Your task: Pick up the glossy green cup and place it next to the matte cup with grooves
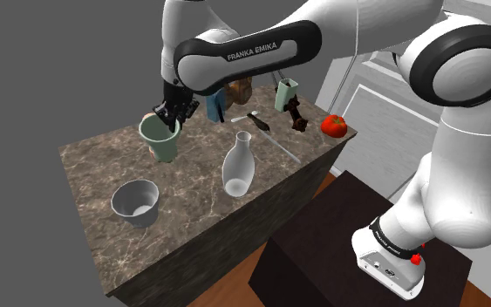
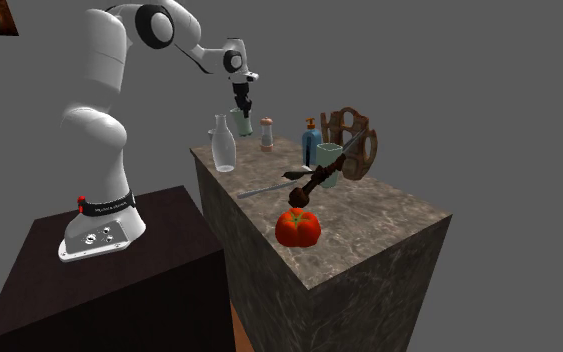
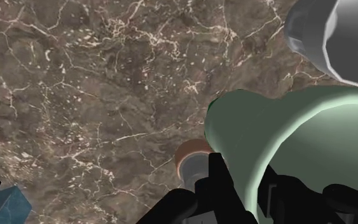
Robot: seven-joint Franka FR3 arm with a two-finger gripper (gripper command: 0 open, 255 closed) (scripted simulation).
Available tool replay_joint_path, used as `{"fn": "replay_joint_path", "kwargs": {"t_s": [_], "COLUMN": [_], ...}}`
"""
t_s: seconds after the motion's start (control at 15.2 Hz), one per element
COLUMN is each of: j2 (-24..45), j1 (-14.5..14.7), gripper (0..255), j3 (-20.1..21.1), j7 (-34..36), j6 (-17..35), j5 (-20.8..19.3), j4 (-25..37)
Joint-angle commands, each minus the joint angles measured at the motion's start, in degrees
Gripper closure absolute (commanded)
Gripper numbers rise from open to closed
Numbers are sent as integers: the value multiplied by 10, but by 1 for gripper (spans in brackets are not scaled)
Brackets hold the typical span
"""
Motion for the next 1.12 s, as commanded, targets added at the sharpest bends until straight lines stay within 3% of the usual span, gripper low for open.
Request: {"fn": "replay_joint_path", "kwargs": {"t_s": [0.0,1.06], "j2": [5,58], "j1": [-1,1], "gripper": [255,255], "j3": [-1,-5], "j7": [-1,1], "j6": [15,117], "j5": [0,-7], "j4": [-10,-58]}}
